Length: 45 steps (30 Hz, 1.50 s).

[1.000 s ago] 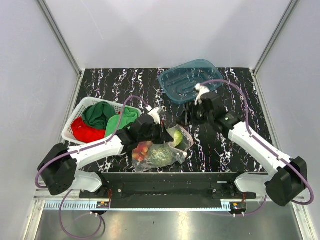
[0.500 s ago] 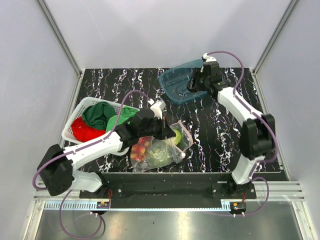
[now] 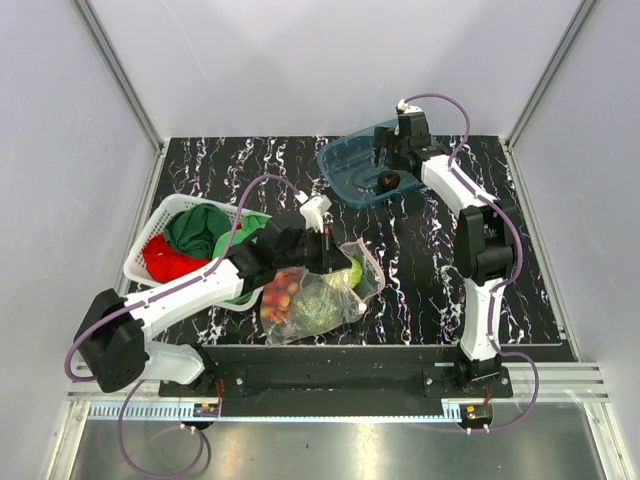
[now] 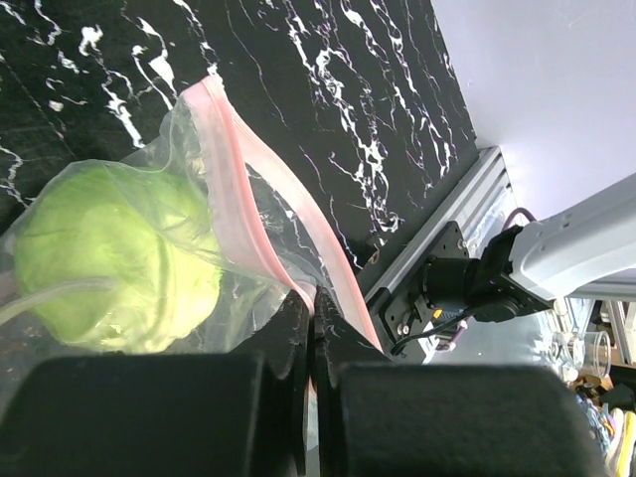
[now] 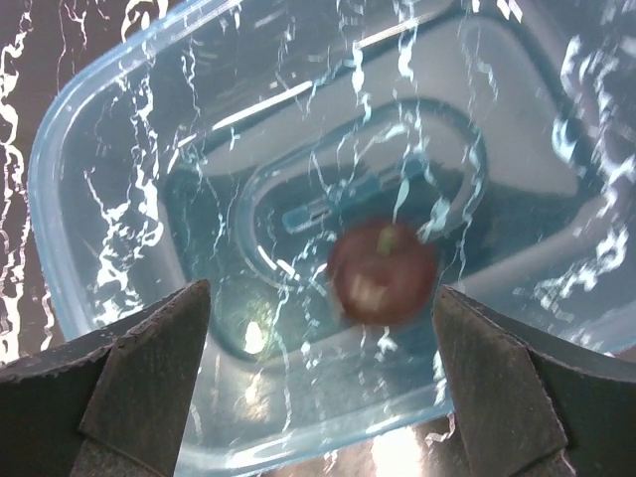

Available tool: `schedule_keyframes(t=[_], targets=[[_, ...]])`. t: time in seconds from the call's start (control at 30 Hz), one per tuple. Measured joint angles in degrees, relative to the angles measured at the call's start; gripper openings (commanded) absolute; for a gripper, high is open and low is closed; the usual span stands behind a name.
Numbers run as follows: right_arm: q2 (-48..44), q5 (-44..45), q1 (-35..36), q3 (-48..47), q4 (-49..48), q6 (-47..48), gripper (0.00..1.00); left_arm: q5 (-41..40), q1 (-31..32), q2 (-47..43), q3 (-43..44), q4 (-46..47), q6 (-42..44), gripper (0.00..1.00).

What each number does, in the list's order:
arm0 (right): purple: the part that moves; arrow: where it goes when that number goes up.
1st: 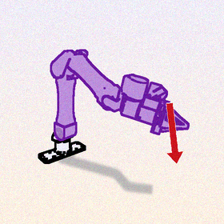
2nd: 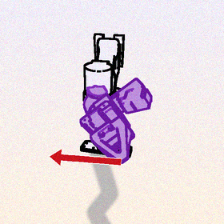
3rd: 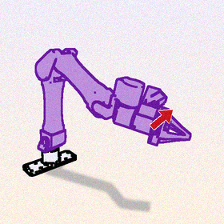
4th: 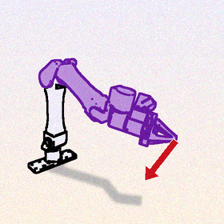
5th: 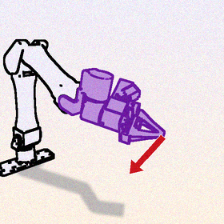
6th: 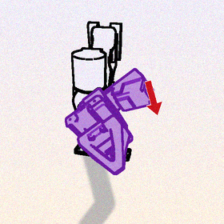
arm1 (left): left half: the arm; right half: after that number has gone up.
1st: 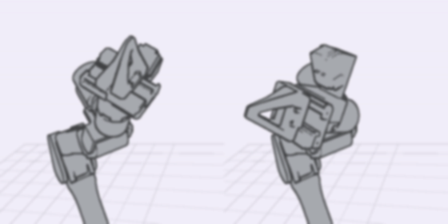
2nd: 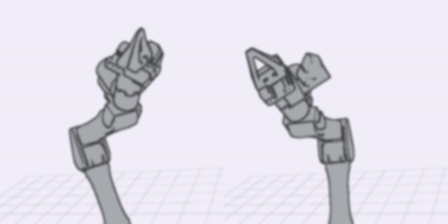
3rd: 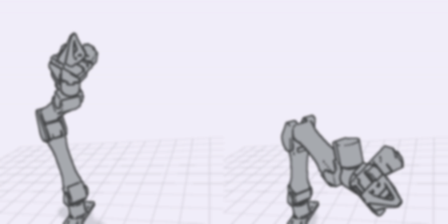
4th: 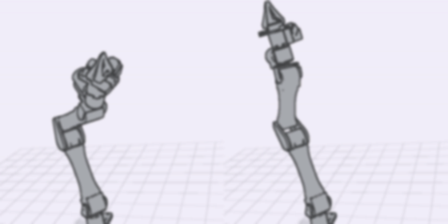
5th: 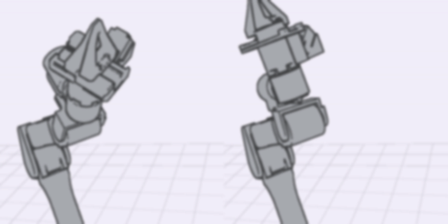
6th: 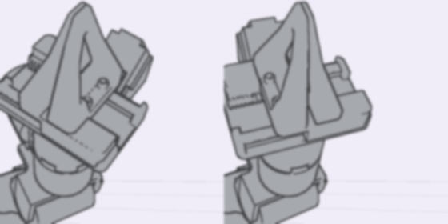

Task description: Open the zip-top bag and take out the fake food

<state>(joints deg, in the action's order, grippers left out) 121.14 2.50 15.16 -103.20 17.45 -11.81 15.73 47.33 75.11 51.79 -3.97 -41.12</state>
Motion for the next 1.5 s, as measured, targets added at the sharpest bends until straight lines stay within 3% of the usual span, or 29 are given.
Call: schedule_keyframes(t=[0.2, 0.53, 0.67, 0.83, 1.03, 1.33, 1.5], targets=[[-3.67, -1.22, 0.07, 3.43, 5.75, -6.91, 1.00, -0.02, -1.57, 0.00, 0.74, -0.50, 0.17, 0.00], [-31.39, -9.03, 4.63, 26.93, 12.17, -15.50, 0.97, -0.96, -2.29, 1.40, 2.34, -0.42, -0.83, 0.00], [-43.43, -14.21, 8.70, 35.85, 12.07, -16.20, 0.60, -0.98, -2.27, 3.41, 2.91, 0.26, -2.14, 0.00], [-53.57, -18.69, 9.51, 47.15, 11.10, -18.53, 0.40, -0.98, -2.27, 4.83, 2.93, 1.53, -4.11, 0.00], [-55.04, -23.32, 9.53, 57.16, 5.81, -21.18, 0.44, -1.16, -1.51, 6.45, 3.89, 2.36, -5.49, 0.00], [-47.19, -30.29, 9.66, 61.64, -7.41, -26.05, 0.54, -2.12, 1.51, 10.01, 6.88, 2.32, -6.38, 0.00], [-42.23, -31.50, 9.62, 62.20, -12.74, -27.19, 0.70, -2.54, 2.23, 11.76, 9.05, 1.64, -6.54, 0.00]])
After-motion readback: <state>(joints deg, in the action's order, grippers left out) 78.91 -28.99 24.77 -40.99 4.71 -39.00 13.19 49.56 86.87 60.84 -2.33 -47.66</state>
